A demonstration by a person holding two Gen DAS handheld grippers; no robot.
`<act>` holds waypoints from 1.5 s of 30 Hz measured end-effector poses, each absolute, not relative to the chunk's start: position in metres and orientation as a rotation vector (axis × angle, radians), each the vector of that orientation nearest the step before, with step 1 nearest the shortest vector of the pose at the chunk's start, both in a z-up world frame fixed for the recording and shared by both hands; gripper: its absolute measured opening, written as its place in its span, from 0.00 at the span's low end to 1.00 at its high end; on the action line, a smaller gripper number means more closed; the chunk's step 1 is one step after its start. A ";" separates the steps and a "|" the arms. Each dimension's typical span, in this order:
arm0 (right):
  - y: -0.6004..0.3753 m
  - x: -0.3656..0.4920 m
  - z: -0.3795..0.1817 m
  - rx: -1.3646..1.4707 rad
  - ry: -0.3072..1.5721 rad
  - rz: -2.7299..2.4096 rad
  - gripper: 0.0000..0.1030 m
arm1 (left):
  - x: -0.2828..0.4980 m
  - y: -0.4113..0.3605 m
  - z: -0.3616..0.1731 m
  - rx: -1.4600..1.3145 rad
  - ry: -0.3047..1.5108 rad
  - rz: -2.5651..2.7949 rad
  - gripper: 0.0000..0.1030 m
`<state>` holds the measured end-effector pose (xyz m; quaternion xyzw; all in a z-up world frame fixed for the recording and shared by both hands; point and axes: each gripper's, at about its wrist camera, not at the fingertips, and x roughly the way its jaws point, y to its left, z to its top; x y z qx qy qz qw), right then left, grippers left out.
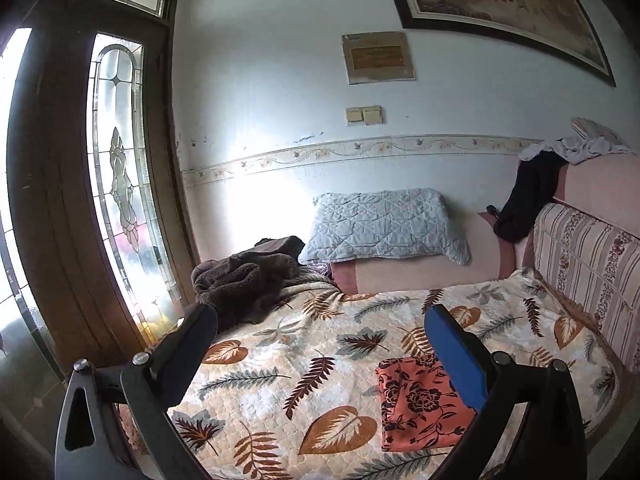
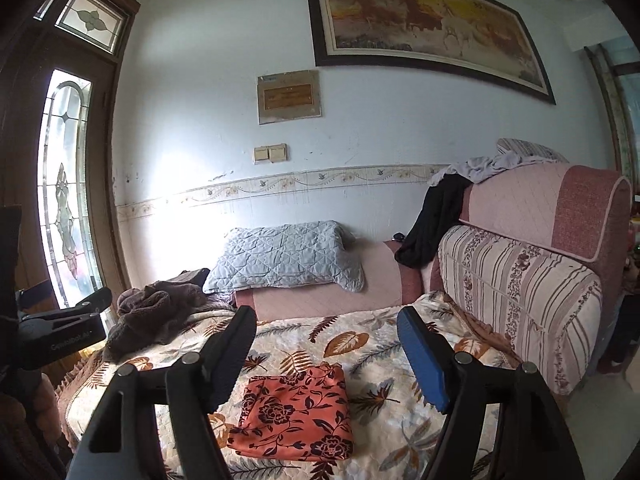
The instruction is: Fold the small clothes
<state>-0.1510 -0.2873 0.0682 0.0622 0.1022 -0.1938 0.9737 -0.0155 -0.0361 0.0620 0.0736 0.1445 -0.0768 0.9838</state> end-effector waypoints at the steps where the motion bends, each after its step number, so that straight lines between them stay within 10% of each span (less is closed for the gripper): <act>1: -0.285 -0.149 0.069 0.123 0.209 -0.386 0.76 | -0.013 -0.033 0.061 0.141 0.299 -0.146 1.00; 45: -0.247 -0.102 0.048 0.082 0.324 -0.309 0.77 | -0.008 -0.007 0.063 0.112 0.268 -0.058 1.00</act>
